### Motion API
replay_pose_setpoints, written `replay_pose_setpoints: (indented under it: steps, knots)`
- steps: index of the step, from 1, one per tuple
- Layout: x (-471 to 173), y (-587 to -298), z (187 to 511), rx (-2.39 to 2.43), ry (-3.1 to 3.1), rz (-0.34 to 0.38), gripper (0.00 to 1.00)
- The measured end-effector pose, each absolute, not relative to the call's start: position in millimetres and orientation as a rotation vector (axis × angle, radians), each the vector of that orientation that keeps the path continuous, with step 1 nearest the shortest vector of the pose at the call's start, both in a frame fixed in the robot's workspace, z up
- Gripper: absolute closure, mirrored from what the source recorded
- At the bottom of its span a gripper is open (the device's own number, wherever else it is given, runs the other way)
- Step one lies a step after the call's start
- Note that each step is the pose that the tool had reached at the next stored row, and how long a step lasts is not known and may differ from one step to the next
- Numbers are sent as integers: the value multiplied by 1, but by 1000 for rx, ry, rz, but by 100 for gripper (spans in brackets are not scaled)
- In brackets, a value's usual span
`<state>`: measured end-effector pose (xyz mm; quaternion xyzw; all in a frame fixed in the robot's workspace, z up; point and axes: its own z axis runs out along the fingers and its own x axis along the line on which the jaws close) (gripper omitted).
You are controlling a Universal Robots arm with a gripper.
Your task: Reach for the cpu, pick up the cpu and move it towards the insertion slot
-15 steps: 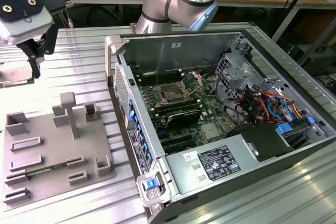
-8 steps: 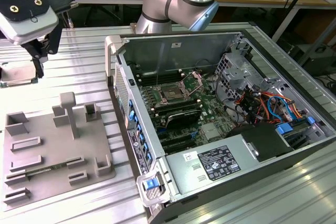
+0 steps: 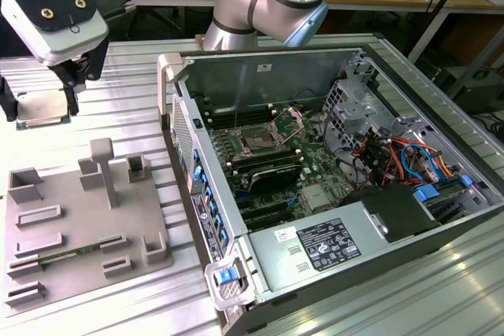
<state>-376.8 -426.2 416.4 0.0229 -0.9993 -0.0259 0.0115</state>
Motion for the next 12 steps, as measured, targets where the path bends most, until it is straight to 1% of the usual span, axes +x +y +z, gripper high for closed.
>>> replay_pose_setpoints:
  steps: [12]
  knots:
    - [-359,-426,416,71,-3117,-81,45]
